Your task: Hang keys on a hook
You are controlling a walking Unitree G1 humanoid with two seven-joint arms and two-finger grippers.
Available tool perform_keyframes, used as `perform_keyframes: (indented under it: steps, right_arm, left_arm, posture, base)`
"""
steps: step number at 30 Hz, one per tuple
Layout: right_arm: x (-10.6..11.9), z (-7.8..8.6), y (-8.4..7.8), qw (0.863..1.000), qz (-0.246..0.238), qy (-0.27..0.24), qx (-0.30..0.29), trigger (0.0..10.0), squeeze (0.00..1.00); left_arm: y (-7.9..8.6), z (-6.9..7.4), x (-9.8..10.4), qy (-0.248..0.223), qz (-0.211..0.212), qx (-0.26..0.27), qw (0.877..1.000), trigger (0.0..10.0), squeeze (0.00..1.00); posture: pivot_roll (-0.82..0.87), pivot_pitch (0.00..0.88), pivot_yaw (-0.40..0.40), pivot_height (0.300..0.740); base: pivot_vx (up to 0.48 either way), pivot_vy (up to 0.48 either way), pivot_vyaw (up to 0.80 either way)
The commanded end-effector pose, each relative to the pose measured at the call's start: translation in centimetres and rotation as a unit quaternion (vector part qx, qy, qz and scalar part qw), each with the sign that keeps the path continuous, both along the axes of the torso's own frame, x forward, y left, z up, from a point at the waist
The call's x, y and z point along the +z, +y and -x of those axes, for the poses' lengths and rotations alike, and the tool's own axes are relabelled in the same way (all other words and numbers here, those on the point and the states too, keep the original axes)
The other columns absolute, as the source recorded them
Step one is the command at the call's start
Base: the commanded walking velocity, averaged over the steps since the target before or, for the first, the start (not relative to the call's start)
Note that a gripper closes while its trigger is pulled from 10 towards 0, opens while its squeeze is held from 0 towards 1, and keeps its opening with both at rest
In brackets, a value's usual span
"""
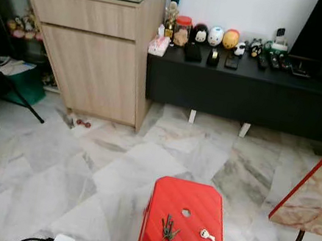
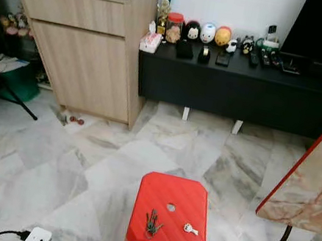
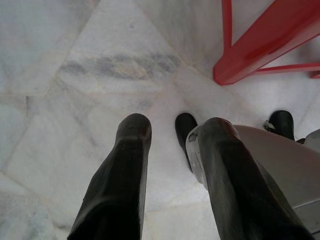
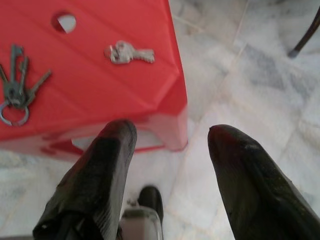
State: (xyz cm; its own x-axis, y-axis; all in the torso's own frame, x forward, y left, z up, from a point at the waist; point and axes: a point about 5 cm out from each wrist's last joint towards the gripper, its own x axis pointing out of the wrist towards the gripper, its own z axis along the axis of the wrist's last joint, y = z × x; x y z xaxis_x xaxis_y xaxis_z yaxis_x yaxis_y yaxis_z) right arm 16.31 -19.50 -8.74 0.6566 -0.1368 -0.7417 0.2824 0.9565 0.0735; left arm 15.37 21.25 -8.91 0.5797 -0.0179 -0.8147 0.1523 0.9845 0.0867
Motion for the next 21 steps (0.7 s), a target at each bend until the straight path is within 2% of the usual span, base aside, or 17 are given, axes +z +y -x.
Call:
perform_keyframes:
  steps: [1, 8, 9, 10, 11, 12, 16, 18, 21]
  right_arm:
    - [0.1, -0.1, 0.0, 1.0, -0.003, -0.011, -0.009, 10.0, 0.0]
    - [0.5, -0.4, -0.2, 0.999, -0.003, -0.041, -0.018, 10.0, 0.0]
    - [1.7, -2.5, -0.6, 0.997, 0.027, -0.076, -0.004, 10.0, 0.0]
    - [1.7, -2.5, -0.6, 0.997, 0.027, -0.076, -0.004, 10.0, 0.0]
    - [4.4, -6.5, -0.9, 0.987, 0.067, -0.147, 0.009, 10.0, 0.0]
    - [6.1, -8.7, -0.8, 0.979, 0.079, -0.189, 0.011, 10.0, 0.0]
    - [6.4, -9.0, -0.7, 0.978, 0.079, -0.195, 0.01, 10.0, 0.0]
    - [6.2, -9.1, -0.3, 0.98, 0.053, -0.194, 0.005, 10.0, 0.0]
    - [6.3, -9.2, -0.3, 0.98, 0.041, -0.196, 0.001, 10.0, 0.0]
  left_arm:
    - [0.1, 0.3, -0.1, 0.009, -0.007, -0.006, 1.0, 10.0, 0.0]
    - [0.5, 0.7, -0.2, 0.013, -0.009, -0.004, 1.0, 10.0, 0.0]
    - [0.5, 0.9, -0.2, 0.015, -0.009, -0.004, 1.0, 10.0, 0.0]
    - [0.5, 0.9, -0.2, 0.015, -0.009, -0.004, 1.0, 10.0, 0.0]
    - [0.6, 1.0, -0.3, 0.017, -0.009, -0.004, 1.0, 10.0, 0.0]
    - [0.6, 1.0, -0.3, 0.017, -0.009, -0.004, 1.0, 10.0, 0.0]
    - [0.5, 1.0, -0.3, 0.018, -0.009, -0.003, 1.0, 10.0, 0.0]
    - [0.4, 1.0, -0.3, 0.018, -0.009, -0.003, 1.0, 10.0, 0.0]
    - [0.3, 1.0, -0.4, 0.018, -0.009, -0.003, 1.0, 10.0, 0.0]
  posture:
    - [0.03, 0.0, -0.001, 0.74]
    - [0.02, 0.0, -0.005, 0.74]
    - [0.02, 0.0, -0.005, 0.74]
    - [0.02, 0.0, -0.005, 0.74]
    - [0.02, 0.0, -0.007, 0.74]
    - [0.02, 0.0, -0.008, 0.74]
    - [0.02, 0.0, -0.009, 0.74]
    - [0.02, 0.0, -0.01, 0.74]
    - [0.03, 0.0, -0.009, 0.74]
  base:
    - [0.0, 0.0, 0.0]
    - [0.0, 0.0, 0.0]
    - [0.0, 0.0, 0.0]
    - [0.0, 0.0, 0.0]
    - [0.0, 0.0, 0.0]
    - [0.0, 0.0, 0.0]
    - [0.0, 0.0, 0.0]
    - [0.0, 0.0, 0.0]
    - [0.0, 0.0, 0.0]
